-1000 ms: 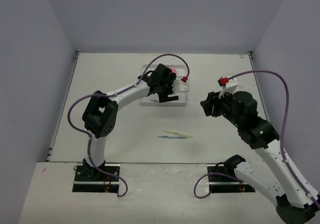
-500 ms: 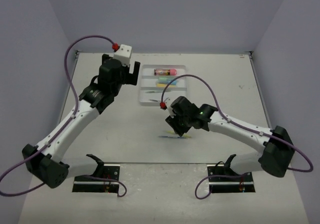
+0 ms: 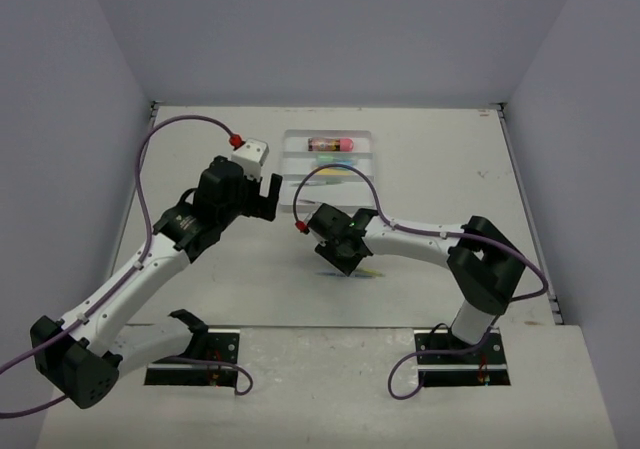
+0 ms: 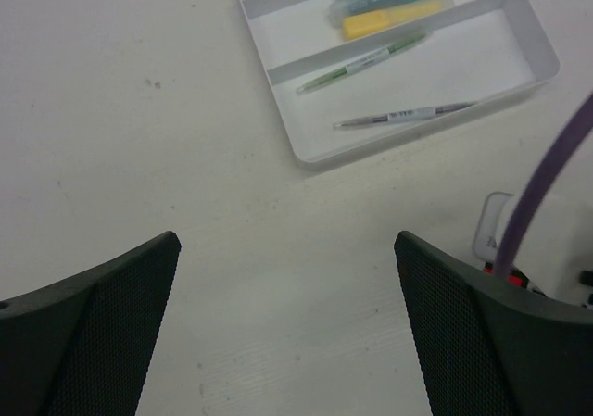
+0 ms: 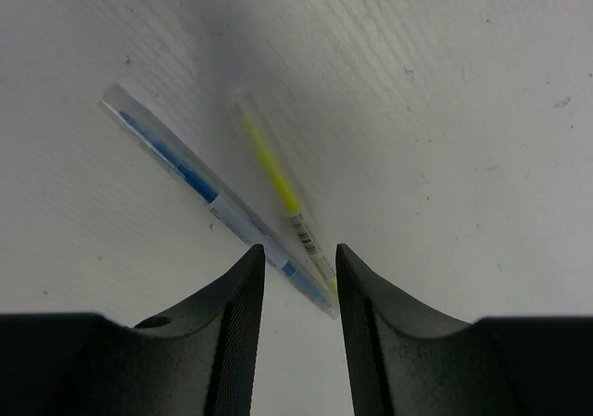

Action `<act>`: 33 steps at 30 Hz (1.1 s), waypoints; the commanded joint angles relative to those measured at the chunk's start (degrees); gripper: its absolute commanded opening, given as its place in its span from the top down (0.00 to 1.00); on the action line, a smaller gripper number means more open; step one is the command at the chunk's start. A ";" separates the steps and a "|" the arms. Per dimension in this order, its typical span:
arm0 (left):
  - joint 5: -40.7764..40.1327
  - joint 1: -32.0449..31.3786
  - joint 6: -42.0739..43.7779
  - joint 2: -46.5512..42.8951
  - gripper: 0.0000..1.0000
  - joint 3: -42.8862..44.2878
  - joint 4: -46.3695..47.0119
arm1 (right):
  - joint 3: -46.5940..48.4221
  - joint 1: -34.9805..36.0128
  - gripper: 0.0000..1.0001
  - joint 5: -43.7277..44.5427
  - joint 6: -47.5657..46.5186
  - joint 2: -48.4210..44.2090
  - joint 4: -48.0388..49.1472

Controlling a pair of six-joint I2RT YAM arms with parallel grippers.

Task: Sort the stationery into containers
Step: Pick up the pen from the center of the board.

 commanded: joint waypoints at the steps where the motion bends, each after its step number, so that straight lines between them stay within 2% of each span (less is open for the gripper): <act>1: 2.44 -0.49 -0.74 -5.64 0.00 0.19 0.54 | 2.98 0.00 0.63 1.04 -0.81 2.73 0.72; 9: 1.25 -0.58 0.42 -9.21 0.00 0.67 -2.08 | 4.56 -0.92 0.63 0.32 -3.41 6.48 0.71; 11: 1.01 -0.66 0.66 -10.08 0.00 0.59 -2.70 | 5.36 -1.64 0.67 0.96 -4.45 7.59 0.55; 19: 0.19 -0.51 1.12 -13.80 0.00 -1.96 -3.68 | 6.78 -2.80 0.99 5.10 -8.75 8.28 1.28; 23: -0.02 -0.58 0.61 -16.29 0.00 -5.42 -3.32 | 6.48 -2.78 1.00 6.92 -12.60 0.47 3.74; 26: -1.11 -0.53 -0.29 -17.79 0.00 -8.11 -2.10 | 5.76 -3.07 1.00 7.15 -21.32 -4.41 8.33; 29: -0.28 -0.58 -1.96 -19.13 0.00 -12.29 -0.47 | 7.33 -6.63 1.00 2.29 -30.60 -3.85 12.83; 33: -0.19 -0.58 -2.02 -19.67 0.00 -15.12 0.91 | 15.15 -10.93 1.00 -0.24 -38.31 0.85 13.90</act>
